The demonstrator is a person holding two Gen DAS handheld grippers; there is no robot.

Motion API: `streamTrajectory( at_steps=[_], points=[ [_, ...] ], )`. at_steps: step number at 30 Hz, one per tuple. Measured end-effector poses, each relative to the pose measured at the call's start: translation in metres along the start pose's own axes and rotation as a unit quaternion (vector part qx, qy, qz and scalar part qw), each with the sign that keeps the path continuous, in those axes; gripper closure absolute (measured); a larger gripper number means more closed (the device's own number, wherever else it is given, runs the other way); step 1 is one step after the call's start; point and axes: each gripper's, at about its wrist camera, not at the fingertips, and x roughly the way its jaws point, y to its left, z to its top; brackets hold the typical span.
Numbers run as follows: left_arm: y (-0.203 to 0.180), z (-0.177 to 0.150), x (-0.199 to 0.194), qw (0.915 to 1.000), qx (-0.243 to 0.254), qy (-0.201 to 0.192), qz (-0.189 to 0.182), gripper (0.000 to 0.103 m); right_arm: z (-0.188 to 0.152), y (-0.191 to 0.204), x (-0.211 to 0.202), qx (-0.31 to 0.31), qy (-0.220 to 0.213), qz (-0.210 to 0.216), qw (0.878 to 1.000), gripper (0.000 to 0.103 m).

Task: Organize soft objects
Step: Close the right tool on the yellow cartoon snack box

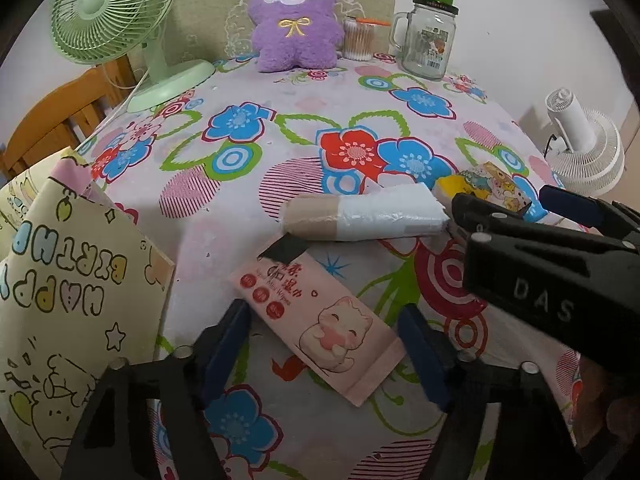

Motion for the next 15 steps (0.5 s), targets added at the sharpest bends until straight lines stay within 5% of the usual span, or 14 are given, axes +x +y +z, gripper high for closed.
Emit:
streamTrajectory(
  at_steps=[7, 15],
  points=[
    [0.005, 0.002, -0.002, 0.9999, -0.009, -0.004, 0.0, 0.049, 0.003, -0.003, 0.01, 0.003, 0.007, 0.002, 1.0, 0.016],
    [0.006, 0.002, -0.001, 0.9999, -0.013, -0.007, 0.003, 0.052, -0.002, -0.001, 0.027, 0.017, 0.037, 0.019, 0.999, 0.016]
  ],
)
